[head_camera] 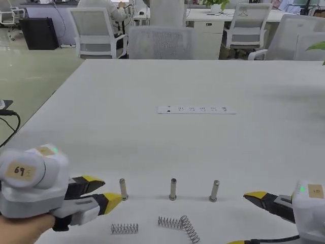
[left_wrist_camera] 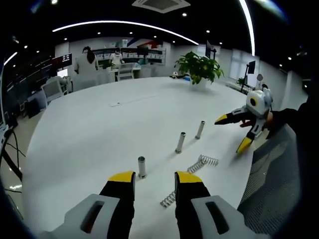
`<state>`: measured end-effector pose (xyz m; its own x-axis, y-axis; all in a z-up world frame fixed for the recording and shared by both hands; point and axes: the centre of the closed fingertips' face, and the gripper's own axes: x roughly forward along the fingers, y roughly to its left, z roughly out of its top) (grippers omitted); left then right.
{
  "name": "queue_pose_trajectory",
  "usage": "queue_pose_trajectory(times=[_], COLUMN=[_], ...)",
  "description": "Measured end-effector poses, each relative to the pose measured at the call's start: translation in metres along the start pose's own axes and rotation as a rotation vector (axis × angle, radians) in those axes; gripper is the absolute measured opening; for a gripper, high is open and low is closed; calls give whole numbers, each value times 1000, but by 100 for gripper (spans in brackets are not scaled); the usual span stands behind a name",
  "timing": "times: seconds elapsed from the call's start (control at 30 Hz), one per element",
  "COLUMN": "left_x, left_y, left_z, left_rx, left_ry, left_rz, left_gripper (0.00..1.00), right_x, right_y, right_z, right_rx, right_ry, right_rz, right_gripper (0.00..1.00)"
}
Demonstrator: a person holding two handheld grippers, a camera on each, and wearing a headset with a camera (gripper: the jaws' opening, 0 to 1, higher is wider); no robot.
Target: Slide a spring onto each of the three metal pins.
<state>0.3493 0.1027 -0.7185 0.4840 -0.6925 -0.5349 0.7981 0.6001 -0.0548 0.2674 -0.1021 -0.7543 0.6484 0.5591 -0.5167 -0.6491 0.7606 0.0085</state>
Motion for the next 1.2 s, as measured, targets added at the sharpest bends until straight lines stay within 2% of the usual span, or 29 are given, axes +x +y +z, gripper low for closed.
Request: queue_pose_trajectory(times=[0.1,0.27,0.37,0.63,1.2], left_x=[1,5,9,19,27], left_y=[-3,-6,-12,-18,-24], left_z=[-11,-22,-30,-48,-61], left_rx=[-1,1,21,72,106], left_ry=[19,22,34,78,99], left_rz=[-17,-37,-63,-98,-145], left_gripper=[25,25,26,25,21], right_x=[0,0,0,0,0], right_y=[1,0,0,0,0], right_z=[-1,0,-1,-1,-2], right_rx=[-1,-2,-3,-1,1], right_ry=[4,5,7,9,9], right_rz=[2,2,1,0,-2], right_gripper=[77,77,77,77,77])
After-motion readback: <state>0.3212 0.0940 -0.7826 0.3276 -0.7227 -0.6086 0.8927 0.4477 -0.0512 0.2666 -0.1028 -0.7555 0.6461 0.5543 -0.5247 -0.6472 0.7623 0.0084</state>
